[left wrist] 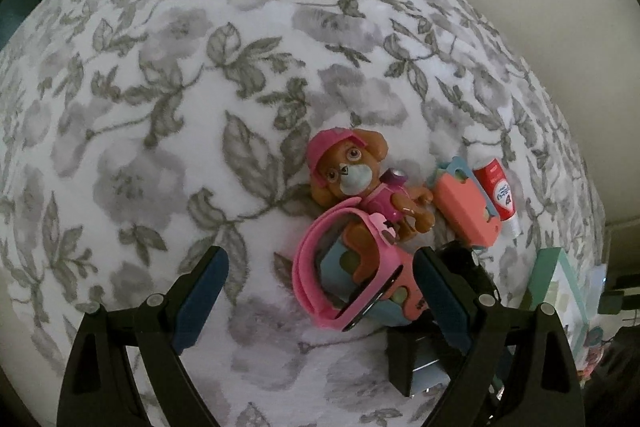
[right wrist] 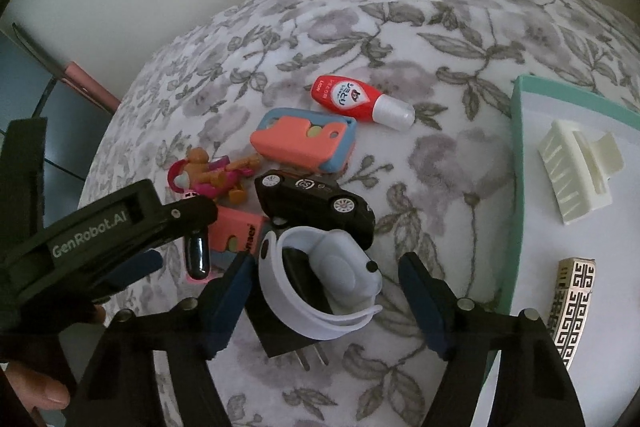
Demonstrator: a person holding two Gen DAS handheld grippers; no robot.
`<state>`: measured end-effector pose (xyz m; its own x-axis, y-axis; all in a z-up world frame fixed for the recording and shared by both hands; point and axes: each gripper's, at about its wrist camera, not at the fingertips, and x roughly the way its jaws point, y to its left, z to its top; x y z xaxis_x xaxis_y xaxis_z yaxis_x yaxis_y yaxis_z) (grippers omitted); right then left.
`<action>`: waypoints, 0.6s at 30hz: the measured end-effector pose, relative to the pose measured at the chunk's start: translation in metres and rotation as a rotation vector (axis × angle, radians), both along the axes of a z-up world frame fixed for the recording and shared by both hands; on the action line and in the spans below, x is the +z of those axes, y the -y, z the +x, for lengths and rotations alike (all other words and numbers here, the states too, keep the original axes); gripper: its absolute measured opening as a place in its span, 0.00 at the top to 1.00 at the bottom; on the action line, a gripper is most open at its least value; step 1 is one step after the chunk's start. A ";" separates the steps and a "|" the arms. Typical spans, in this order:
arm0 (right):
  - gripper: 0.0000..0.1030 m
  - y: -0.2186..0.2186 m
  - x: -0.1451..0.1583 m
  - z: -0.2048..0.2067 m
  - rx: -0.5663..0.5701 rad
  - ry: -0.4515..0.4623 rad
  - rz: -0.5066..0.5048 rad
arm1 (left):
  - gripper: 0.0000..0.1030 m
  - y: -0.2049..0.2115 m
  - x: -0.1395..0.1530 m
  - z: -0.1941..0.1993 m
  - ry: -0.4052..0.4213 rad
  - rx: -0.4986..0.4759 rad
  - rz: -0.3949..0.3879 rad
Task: Organize rigid objects
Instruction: 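Grasp the white smartwatch with the right tool while the left tool grasps the pink watch band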
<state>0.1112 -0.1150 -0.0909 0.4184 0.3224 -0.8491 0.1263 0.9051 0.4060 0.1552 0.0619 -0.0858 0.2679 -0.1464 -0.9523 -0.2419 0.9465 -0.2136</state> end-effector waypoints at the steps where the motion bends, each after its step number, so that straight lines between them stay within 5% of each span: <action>1: 0.27 0.000 0.000 0.000 -0.001 -0.001 0.001 | 0.10 0.000 0.000 0.000 0.001 -0.001 -0.004; 7: 0.35 0.007 0.002 -0.004 -0.021 0.001 0.019 | 0.47 0.005 0.001 0.001 0.014 -0.014 -0.049; 11: 0.45 0.013 0.003 -0.006 -0.049 0.006 0.034 | 0.47 0.007 0.003 0.001 0.021 -0.024 -0.039; 18: 0.48 0.019 0.003 -0.009 -0.070 0.007 0.053 | 0.48 0.004 0.012 0.000 0.045 -0.011 -0.039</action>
